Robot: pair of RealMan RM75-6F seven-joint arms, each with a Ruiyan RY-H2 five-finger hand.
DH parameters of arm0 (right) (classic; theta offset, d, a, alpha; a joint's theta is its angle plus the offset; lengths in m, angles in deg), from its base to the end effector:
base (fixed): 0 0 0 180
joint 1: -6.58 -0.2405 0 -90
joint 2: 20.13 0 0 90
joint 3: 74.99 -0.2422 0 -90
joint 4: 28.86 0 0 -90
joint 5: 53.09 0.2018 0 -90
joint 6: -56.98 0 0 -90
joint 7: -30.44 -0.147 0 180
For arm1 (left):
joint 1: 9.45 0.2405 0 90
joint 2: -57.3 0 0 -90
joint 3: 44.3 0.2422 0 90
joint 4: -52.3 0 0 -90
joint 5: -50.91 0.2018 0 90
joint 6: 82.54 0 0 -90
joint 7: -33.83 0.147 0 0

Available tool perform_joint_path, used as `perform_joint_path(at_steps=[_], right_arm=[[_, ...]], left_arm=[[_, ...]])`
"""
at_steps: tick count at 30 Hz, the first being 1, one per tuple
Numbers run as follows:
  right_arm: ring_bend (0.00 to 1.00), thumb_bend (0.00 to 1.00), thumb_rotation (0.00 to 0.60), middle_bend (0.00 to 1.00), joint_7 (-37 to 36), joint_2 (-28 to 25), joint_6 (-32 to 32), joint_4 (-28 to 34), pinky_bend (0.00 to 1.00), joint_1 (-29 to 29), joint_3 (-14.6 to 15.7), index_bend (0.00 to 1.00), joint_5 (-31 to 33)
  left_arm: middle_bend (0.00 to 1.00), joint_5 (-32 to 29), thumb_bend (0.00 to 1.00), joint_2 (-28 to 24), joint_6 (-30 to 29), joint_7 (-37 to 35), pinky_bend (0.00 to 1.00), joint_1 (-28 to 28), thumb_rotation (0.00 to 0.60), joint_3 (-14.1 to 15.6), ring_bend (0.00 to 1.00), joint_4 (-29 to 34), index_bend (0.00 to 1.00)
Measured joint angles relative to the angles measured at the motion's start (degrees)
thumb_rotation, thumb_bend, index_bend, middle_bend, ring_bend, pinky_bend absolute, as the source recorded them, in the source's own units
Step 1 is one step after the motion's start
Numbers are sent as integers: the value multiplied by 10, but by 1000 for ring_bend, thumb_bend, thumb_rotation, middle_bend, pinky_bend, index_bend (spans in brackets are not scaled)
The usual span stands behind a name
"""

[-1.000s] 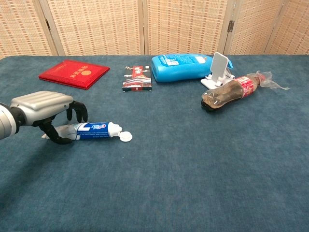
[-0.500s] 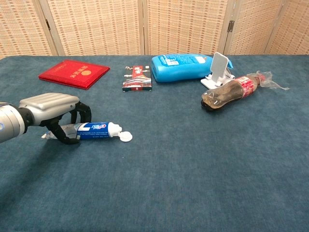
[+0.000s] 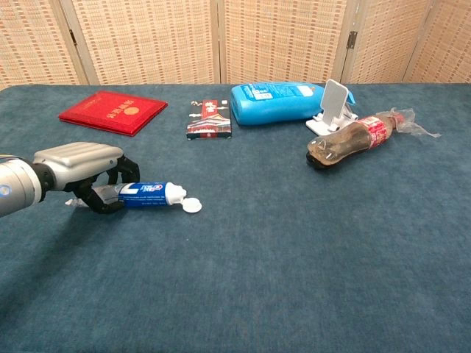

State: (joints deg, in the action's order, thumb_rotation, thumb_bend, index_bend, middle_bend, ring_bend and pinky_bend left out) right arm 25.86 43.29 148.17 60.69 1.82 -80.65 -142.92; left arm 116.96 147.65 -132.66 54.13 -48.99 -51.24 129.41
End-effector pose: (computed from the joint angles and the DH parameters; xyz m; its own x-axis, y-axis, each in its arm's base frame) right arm -0.2856 -0.1902 0.1859 0.3675 0.1502 0.9178 -0.9204 -0.0825 0.3821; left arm -0.1843 0.3285 -0.0255 0.5587 0.3202 0.7651 0.8169 -0.3722 -0.4407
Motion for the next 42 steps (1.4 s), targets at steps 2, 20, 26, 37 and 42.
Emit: perform_joint_path(at_steps=[2, 20, 26, 37, 42], right_arm=[[0, 0, 600, 0, 1, 0, 0, 1, 0, 0, 0, 0, 0], [0, 0, 600, 0, 13, -1, -26, 36, 0, -47, -6, 0, -53], [0, 0, 600, 0, 7, 7, -67, 58, 0, -101, -17, 0, -85], [0, 0, 600, 0, -27, 70, -141, 58, 0, -209, -45, 0, -111], [0, 0, 600, 0, -24, 98, -161, 57, 0, -243, -51, 0, -116]], left_arm=[[619, 9, 507, 2, -3, -15, 361, 0, 600, 1, 600, -6, 600], [760, 228, 565, -32, -107, -299, 569, -7, 600, 21, 723, -58, 719], [763, 254, 570, -67, -123, -330, 569, -22, 600, 18, 723, -9, 721], [768, 254, 579, -142, -106, -402, 575, -44, 600, 9, 724, 117, 732], [770, 253, 580, -154, -106, -405, 574, -49, 600, 4, 728, 138, 734]])
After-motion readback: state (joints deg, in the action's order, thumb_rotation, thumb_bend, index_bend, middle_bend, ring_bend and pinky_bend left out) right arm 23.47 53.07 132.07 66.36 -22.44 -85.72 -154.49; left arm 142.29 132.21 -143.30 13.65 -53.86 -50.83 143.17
